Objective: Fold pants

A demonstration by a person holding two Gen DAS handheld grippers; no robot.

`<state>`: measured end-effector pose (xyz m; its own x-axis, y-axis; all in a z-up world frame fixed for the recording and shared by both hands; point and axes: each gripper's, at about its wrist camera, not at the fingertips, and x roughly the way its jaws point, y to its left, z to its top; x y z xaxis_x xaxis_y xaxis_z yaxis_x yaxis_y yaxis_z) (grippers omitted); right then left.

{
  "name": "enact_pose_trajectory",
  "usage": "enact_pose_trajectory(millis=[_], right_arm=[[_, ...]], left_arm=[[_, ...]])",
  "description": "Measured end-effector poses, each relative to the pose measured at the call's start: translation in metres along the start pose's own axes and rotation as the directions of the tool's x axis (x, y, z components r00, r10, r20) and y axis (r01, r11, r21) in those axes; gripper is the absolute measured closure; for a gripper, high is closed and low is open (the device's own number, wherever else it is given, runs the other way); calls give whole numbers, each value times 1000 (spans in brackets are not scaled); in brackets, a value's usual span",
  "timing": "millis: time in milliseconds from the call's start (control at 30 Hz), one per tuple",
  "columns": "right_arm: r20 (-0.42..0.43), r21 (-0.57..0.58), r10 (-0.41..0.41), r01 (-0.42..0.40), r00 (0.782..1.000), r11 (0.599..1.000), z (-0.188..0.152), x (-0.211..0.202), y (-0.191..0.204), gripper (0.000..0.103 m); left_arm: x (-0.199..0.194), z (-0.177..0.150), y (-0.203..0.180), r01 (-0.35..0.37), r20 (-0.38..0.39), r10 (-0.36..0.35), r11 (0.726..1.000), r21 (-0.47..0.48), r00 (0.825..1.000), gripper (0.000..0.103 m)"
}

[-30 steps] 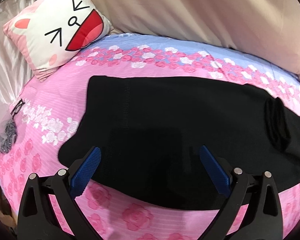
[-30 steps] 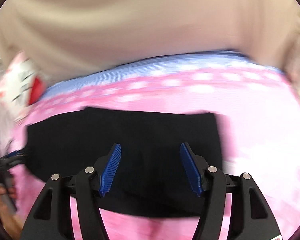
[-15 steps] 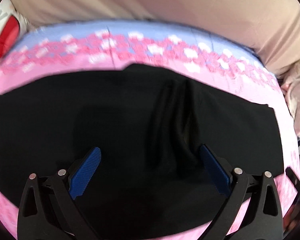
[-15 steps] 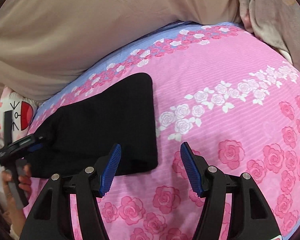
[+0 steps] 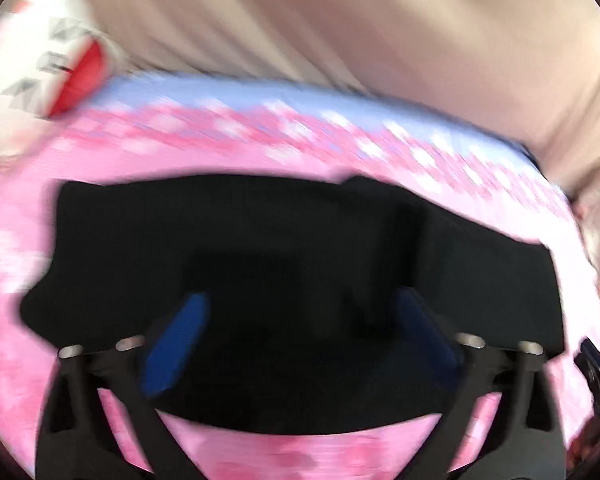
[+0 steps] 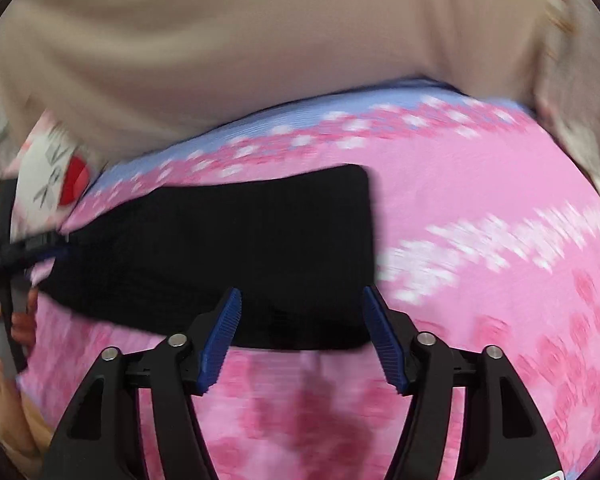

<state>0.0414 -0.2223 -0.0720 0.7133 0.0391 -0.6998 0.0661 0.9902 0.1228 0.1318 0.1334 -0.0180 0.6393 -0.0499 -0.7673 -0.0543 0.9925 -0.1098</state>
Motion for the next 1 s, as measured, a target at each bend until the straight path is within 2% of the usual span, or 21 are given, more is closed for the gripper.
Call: enact_pose_trajectory(millis=[33, 67, 133, 167, 267, 400, 433, 500, 533, 600, 633, 733, 767, 800, 833, 867, 900, 933, 967, 1000], right_arm=[[-14, -86, 27, -28, 1000, 996, 4, 10, 28, 33], [-23, -159, 34, -37, 999, 987, 7, 20, 52, 33], [-36, -261, 31, -39, 999, 964, 12, 41, 88, 33], [-56, -318, 35, -51, 998, 947, 17, 59, 113, 33], [-103, -396, 59, -96, 993, 913, 27, 98, 160, 34], [-149, -472, 9, -79, 989, 878, 31, 148, 197, 36], [-144, -488, -14, -59, 989, 871, 30, 157, 201, 42], [-126, -499, -20, -46, 992, 865, 34, 162, 206, 64], [-143, -479, -7, -63, 990, 875, 39, 159, 206, 88], [-150, -412, 34, -94, 988, 906, 52, 143, 207, 88], [-140, -410, 47, -101, 989, 907, 55, 135, 209, 88], [-210, -427, 141, -221, 967, 877, 43, 126, 230, 86], [-250, -435, 138, -239, 958, 868, 31, 136, 237, 81], [-255, -447, 112, -220, 960, 867, 22, 145, 239, 79], [-198, -465, 113, -195, 974, 864, 13, 145, 239, 75], [-181, -464, 123, -195, 976, 864, 11, 140, 239, 69], [-196, -434, 143, -217, 970, 875, 14, 132, 237, 67], [-199, -377, 202, -265, 959, 887, 20, 119, 229, 67], [-183, -334, 257, -306, 949, 892, 25, 107, 219, 68], [-133, -275, 293, -319, 947, 907, 34, 86, 199, 68]], left_arm=[[-10, -1, 8, -59, 32, 59, 998, 3, 998, 5], [-15, -3, 13, -88, 46, 88, 996, 4, 995, 5], [-25, -9, 27, -169, 63, 168, 986, -1, 984, 5], [-27, -11, 33, -180, 61, 180, 984, -6, 982, 5], [-27, -22, 57, -192, 25, 192, 981, -28, 981, 5], [-26, -35, 90, -214, -2, 214, 975, -67, 977, 5], [-26, -34, 99, -216, -6, 216, 973, -79, 976, 5], [-26, -38, 116, -224, -13, 224, 969, -106, 975, 5], [-25, -38, 124, -228, -16, 228, 967, -117, 973, 5], [-24, -38, 139, -231, -17, 231, 962, -146, 973, 5], [-24, -38, 143, -226, -15, 226, 961, -160, 974, 5], [-24, -36, 149, -202, -7, 204, 962, -183, 979, 5], [-23, -36, 148, -194, -6, 197, 964, -183, 980, 5], [-20, -34, 144, -185, -10, 186, 967, -174, 982, 5], [-19, -35, 141, -181, -13, 182, 969, -165, 983, 5], [-18, -34, 136, -178, -14, 177, 973, -145, 984, 5], [-18, -34, 133, -179, -10, 179, 975, -132, 984, 5], [-20, -34, 130, -183, -1, 184, 976, -116, 983, 5], [-22, -35, 128, -187, 7, 189, 977, -104, 982, 5], [-23, -35, 128, -190, 13, 192, 977, -98, 981, 5]])
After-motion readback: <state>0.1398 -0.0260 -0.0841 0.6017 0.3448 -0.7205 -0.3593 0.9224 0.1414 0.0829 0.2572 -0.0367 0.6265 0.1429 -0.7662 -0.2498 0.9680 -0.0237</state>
